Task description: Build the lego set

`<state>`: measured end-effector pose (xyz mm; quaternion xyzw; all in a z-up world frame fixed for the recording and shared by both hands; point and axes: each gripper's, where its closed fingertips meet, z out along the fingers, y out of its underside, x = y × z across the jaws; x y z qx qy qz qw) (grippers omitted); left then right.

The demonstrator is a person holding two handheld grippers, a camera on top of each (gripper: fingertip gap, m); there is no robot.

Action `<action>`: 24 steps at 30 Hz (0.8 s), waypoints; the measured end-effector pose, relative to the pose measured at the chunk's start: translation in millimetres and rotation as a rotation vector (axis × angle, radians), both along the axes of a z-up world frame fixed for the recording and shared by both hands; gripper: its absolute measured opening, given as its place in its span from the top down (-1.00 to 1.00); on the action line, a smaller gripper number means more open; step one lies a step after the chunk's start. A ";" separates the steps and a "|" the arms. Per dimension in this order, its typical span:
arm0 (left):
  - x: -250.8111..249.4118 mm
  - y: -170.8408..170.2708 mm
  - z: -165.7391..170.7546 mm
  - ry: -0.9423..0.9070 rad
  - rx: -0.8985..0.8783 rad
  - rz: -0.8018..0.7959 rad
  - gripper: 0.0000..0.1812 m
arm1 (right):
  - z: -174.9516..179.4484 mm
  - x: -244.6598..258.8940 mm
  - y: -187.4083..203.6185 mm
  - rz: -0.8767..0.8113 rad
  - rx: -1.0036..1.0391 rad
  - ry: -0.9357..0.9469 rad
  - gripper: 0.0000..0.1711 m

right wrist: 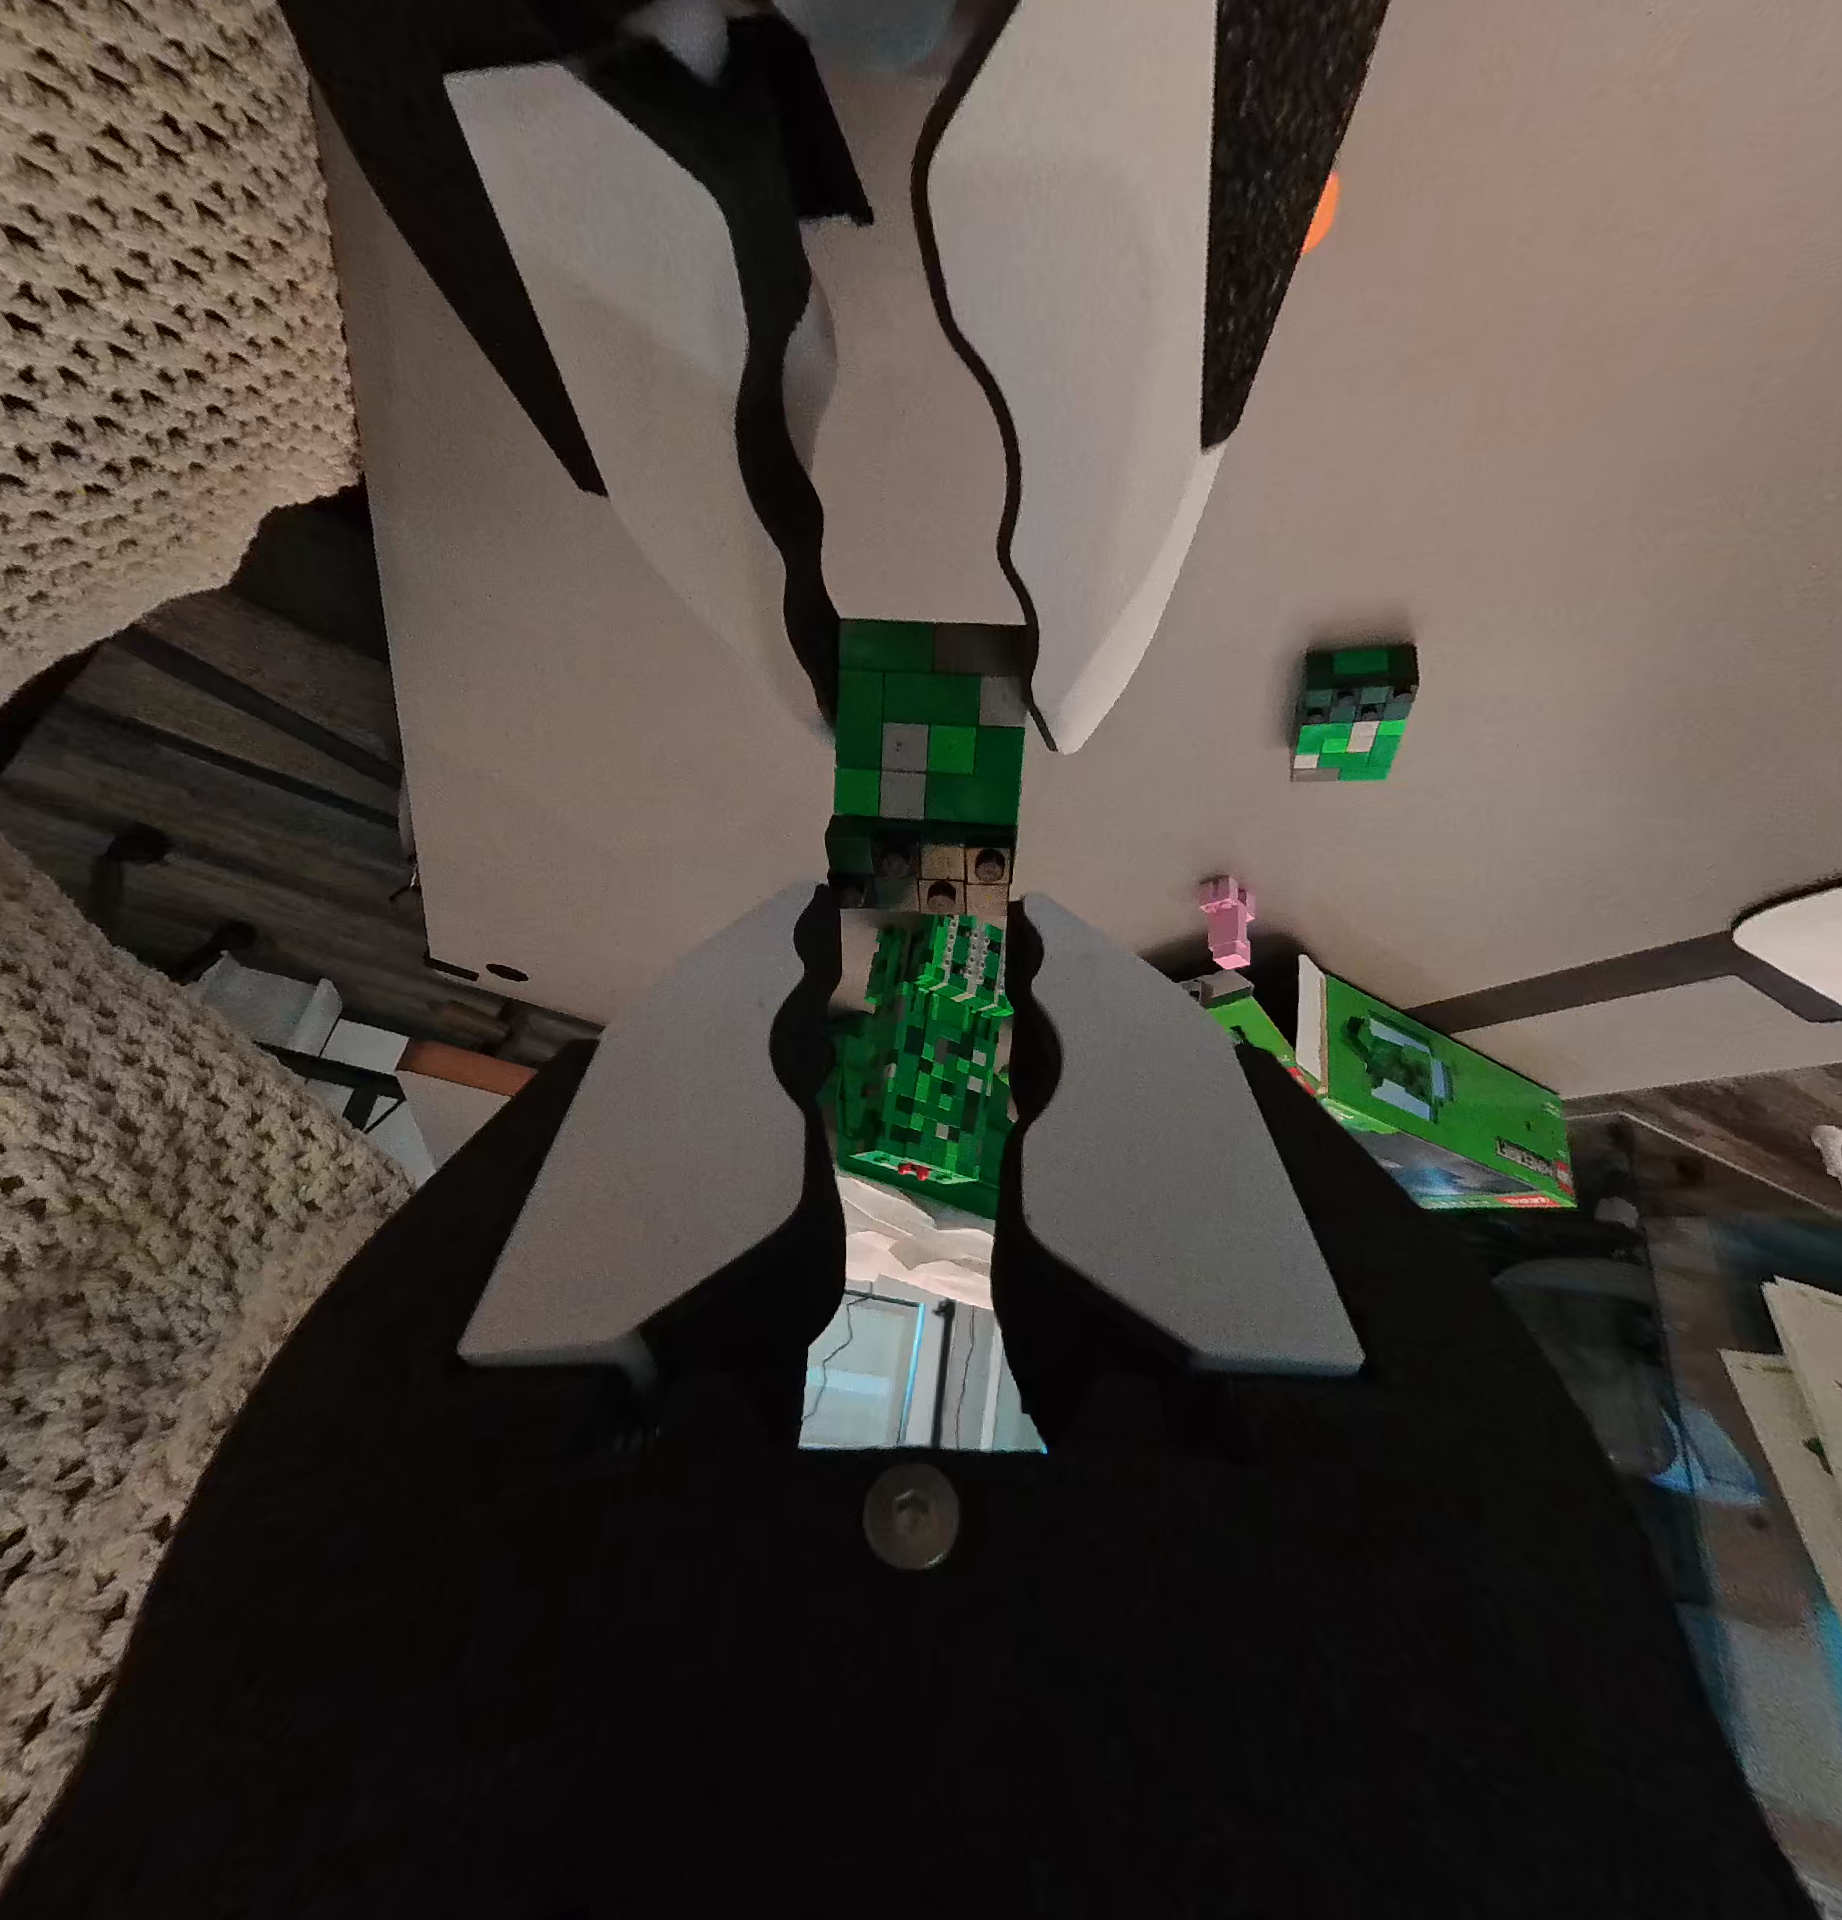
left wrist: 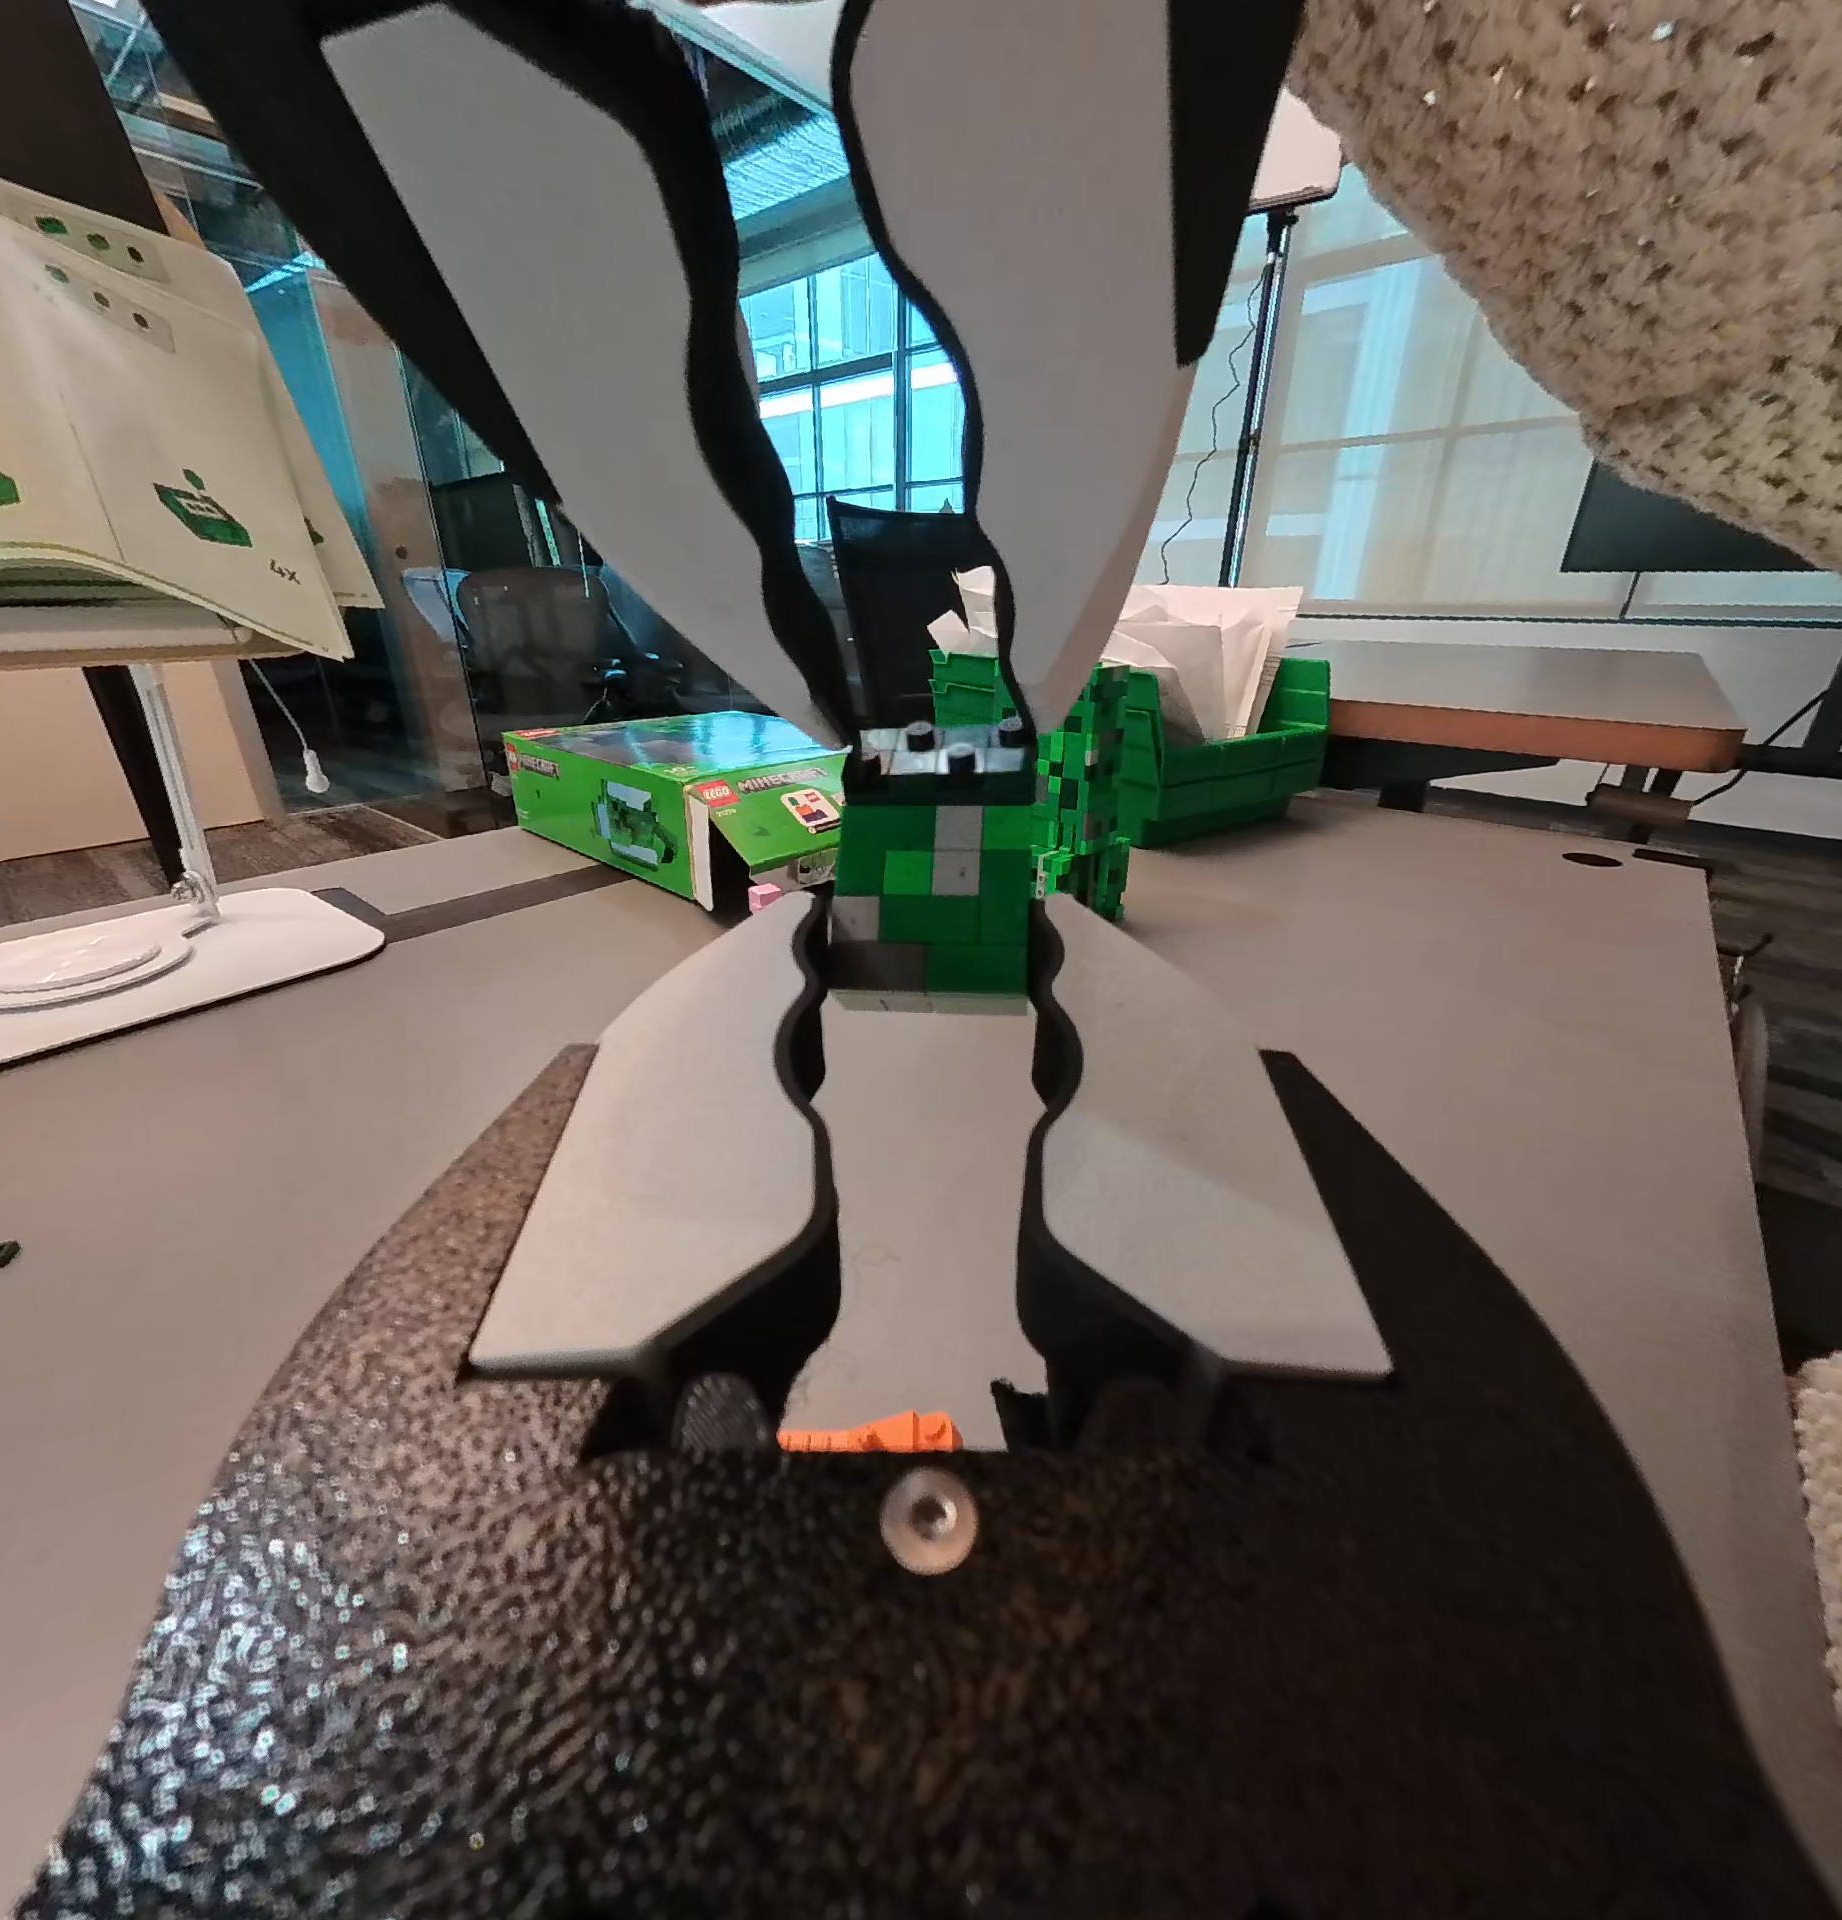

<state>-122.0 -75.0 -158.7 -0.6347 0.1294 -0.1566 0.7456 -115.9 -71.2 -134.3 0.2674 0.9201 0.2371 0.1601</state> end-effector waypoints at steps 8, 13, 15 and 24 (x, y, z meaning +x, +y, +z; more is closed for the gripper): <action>-0.2 -0.6 0.8 -0.005 0.004 -0.002 0.59 | 0.4 -1.8 0.2 0.005 0.007 0.011 0.65; 0.4 -0.6 0.5 0.003 0.003 -0.001 0.59 | 1.4 -1.7 0.2 -0.006 0.015 0.007 0.65; 0.3 -0.6 0.4 0.004 0.003 0.000 0.59 | 1.8 -0.2 0.2 -0.011 0.022 -0.003 0.65; 0.1 -0.8 0.7 0.005 0.005 0.002 0.59 | 1.0 0.7 -1.0 -0.004 0.053 -0.019 0.65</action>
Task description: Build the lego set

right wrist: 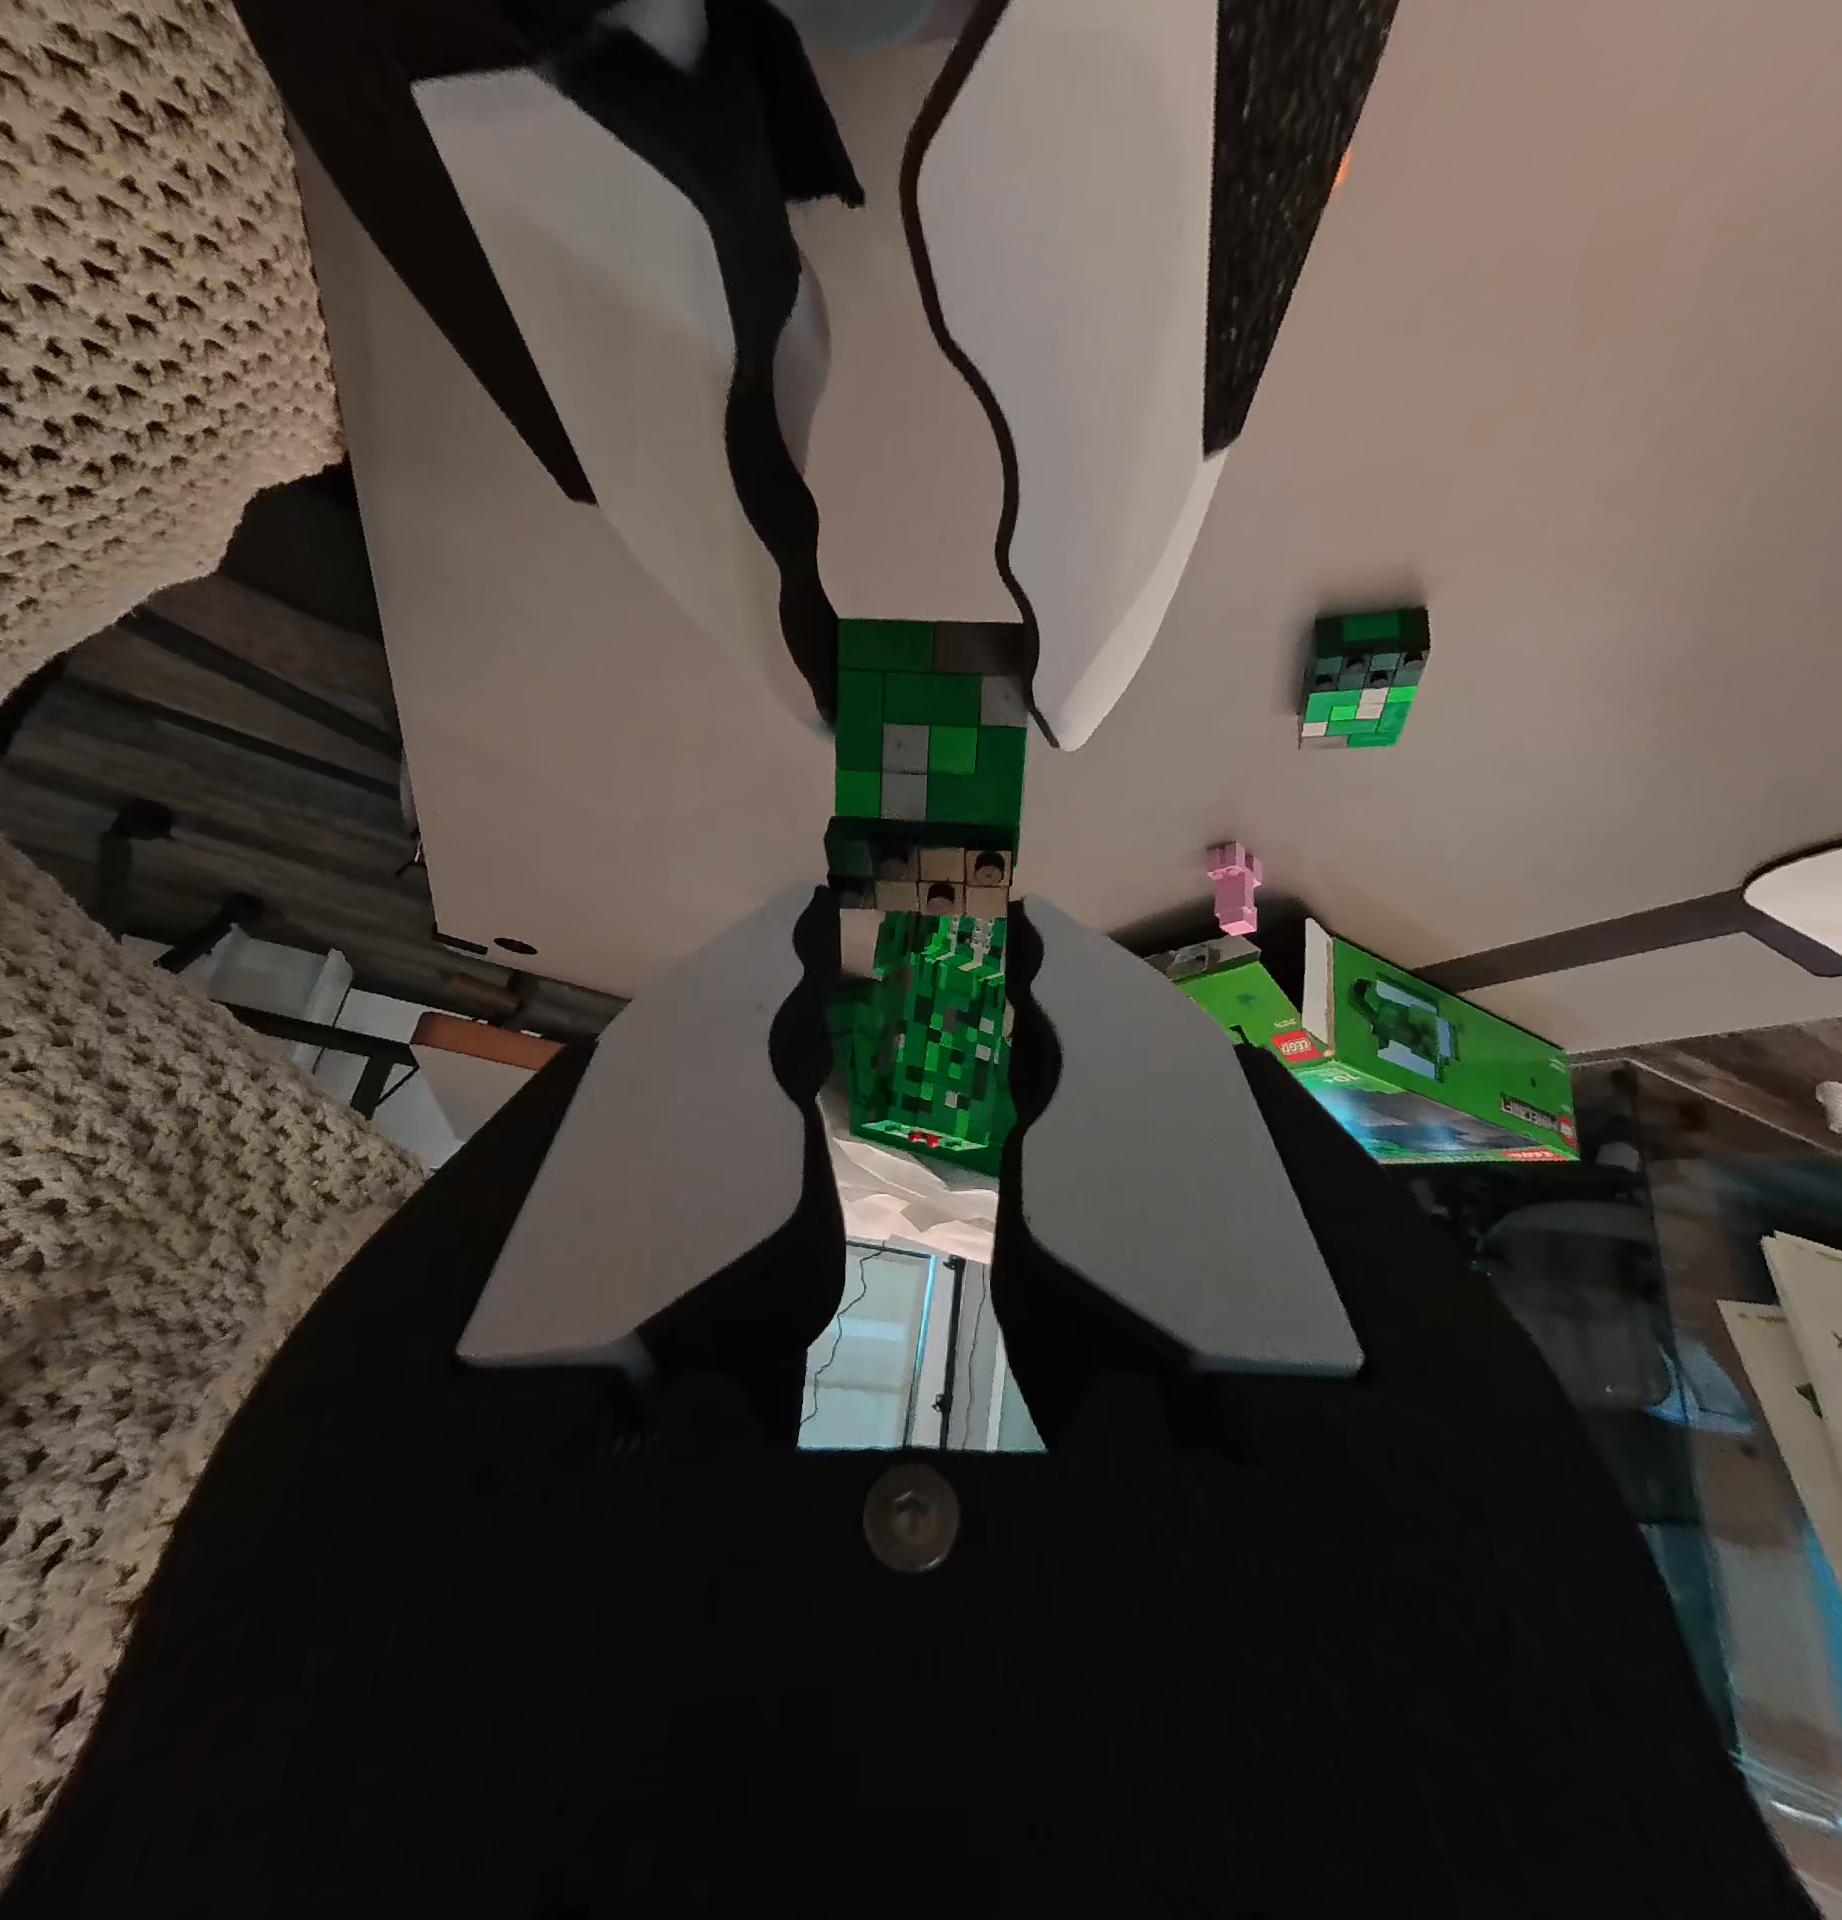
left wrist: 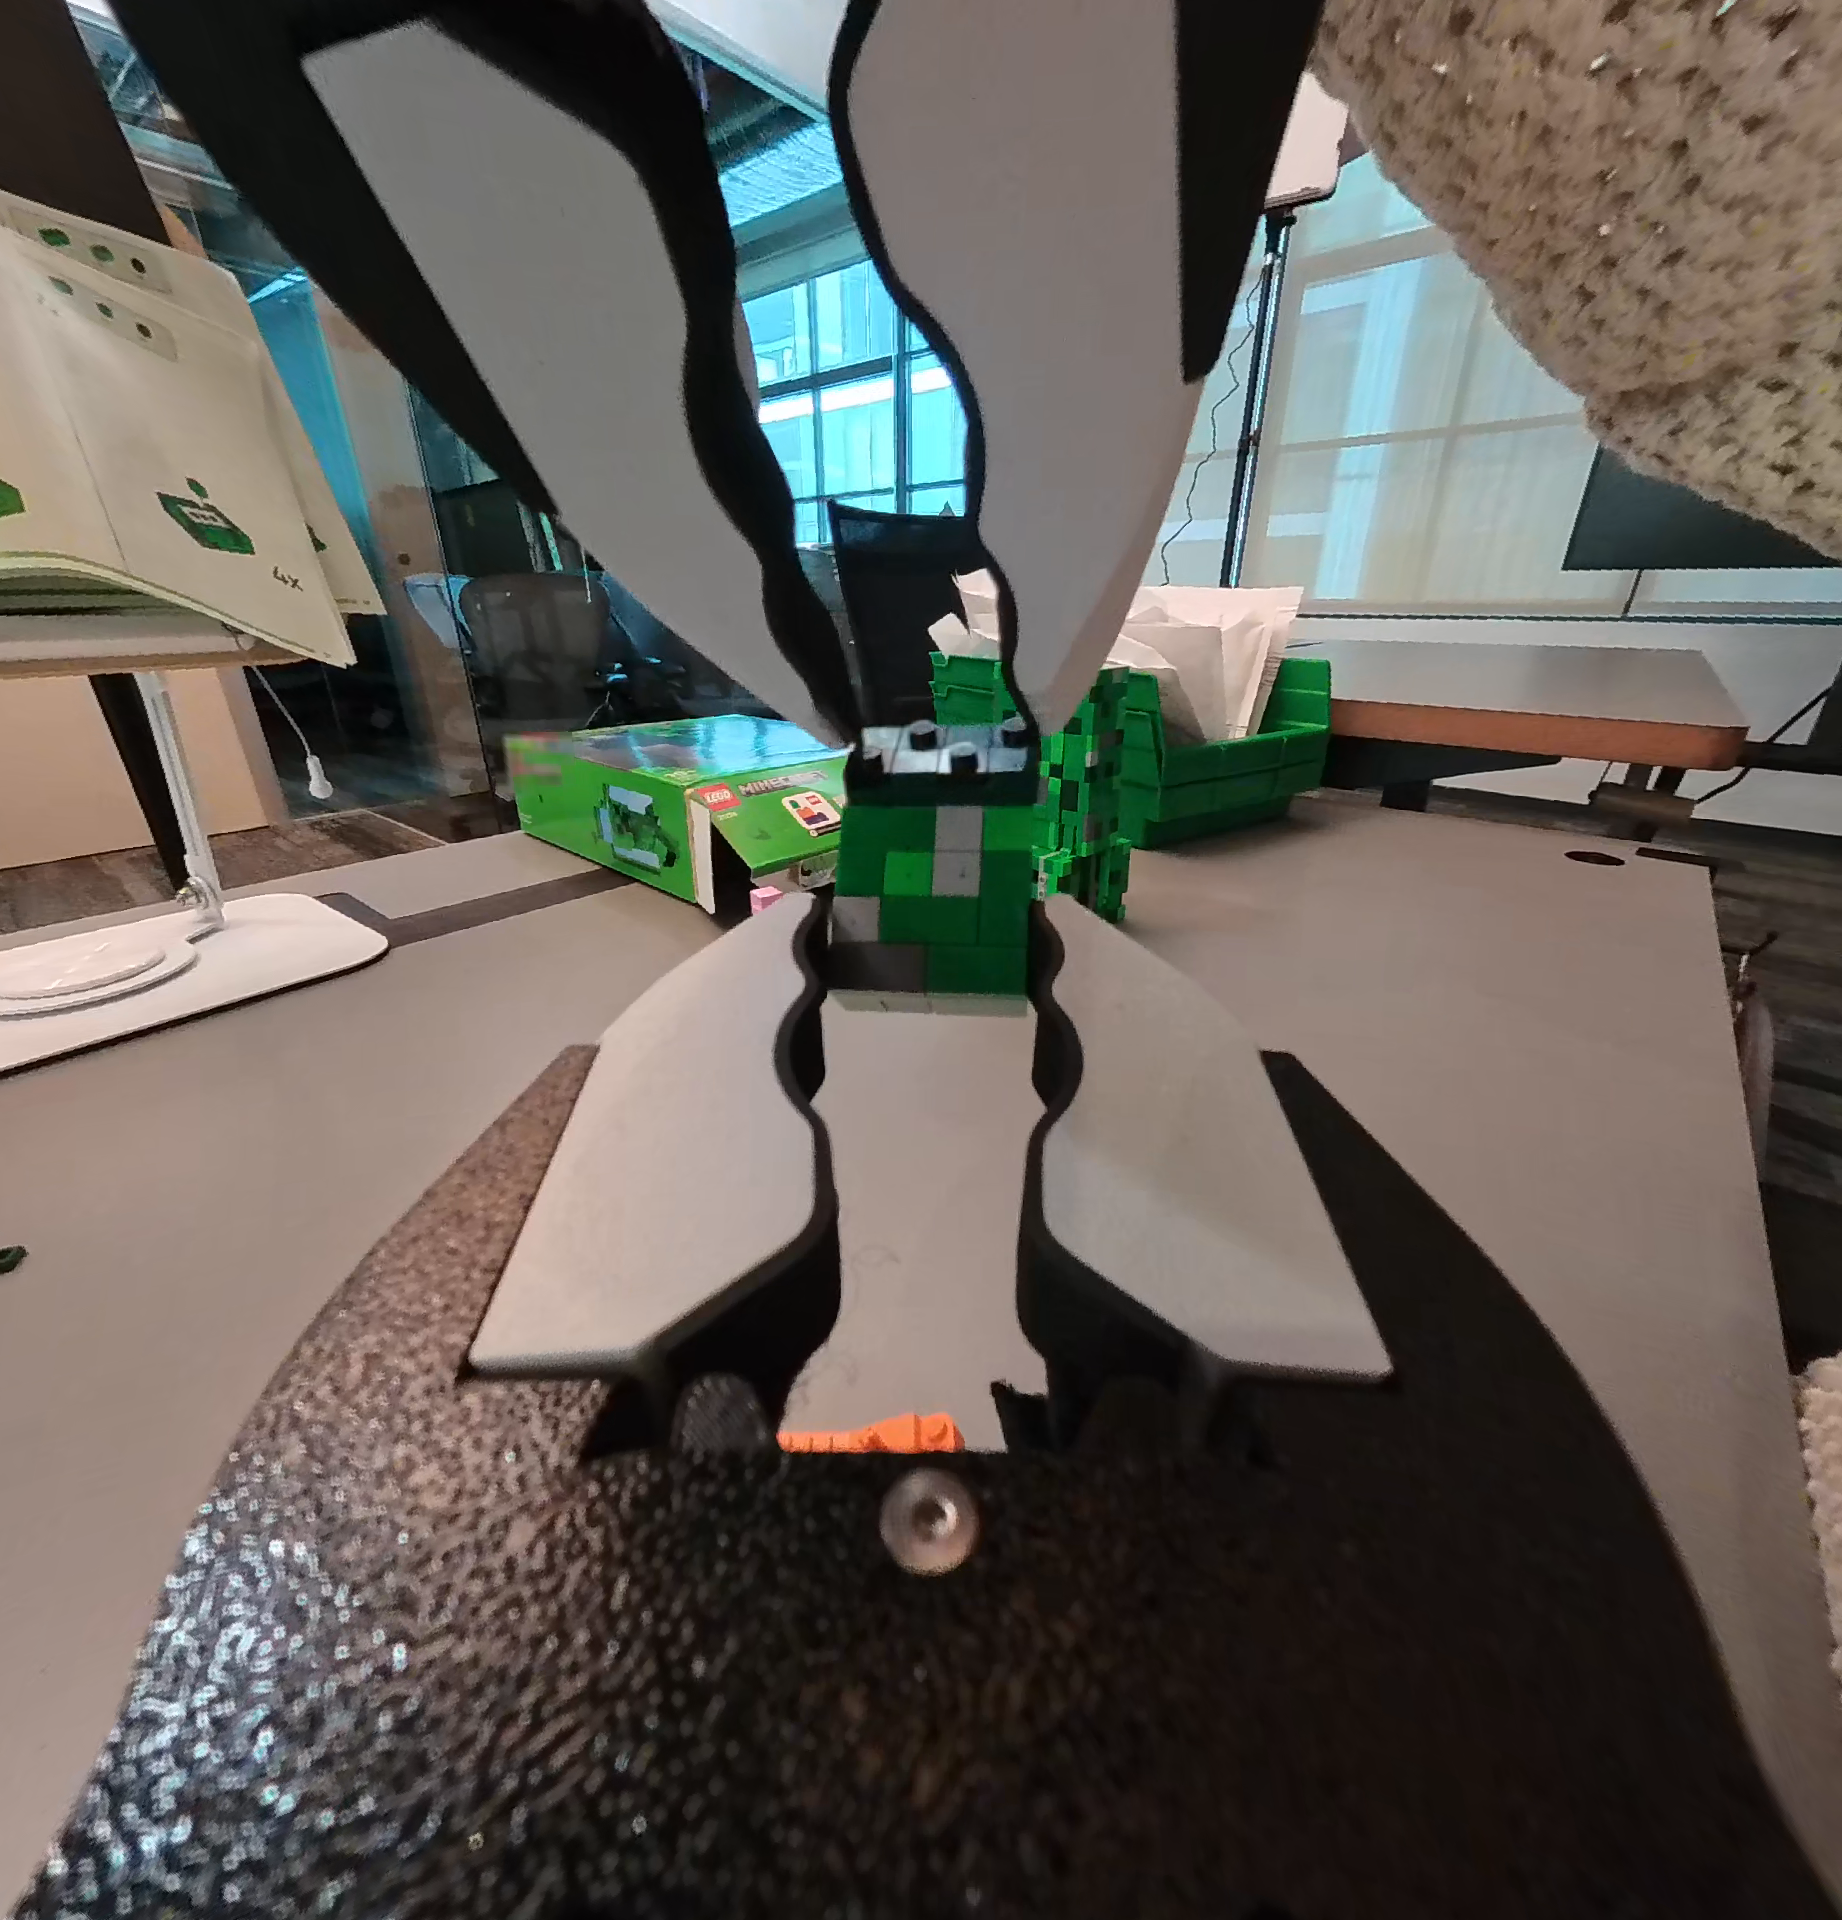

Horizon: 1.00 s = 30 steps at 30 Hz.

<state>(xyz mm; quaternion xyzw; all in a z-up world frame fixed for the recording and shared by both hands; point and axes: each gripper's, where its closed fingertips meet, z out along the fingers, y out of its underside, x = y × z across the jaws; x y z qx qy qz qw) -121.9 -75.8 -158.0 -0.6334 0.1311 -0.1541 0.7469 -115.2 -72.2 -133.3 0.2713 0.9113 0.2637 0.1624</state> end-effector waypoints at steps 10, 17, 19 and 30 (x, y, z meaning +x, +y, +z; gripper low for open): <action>-0.2 -0.2 0.5 -0.002 0.003 0.001 0.59 | -0.6 -3.1 -0.4 0.005 -0.002 0.025 0.65; 0.3 -0.3 0.1 -0.002 0.001 -0.002 0.59 | -1.2 -3.3 -0.1 0.010 0.000 0.029 0.64; 0.2 -0.3 0.2 -0.003 0.002 -0.002 0.59 | -1.4 -3.4 -0.3 0.009 -0.002 0.031 0.64; 0.3 0.0 -1.0 -0.008 -0.007 -0.006 0.59 | -2.3 -5.3 1.3 0.008 -0.010 0.056 0.56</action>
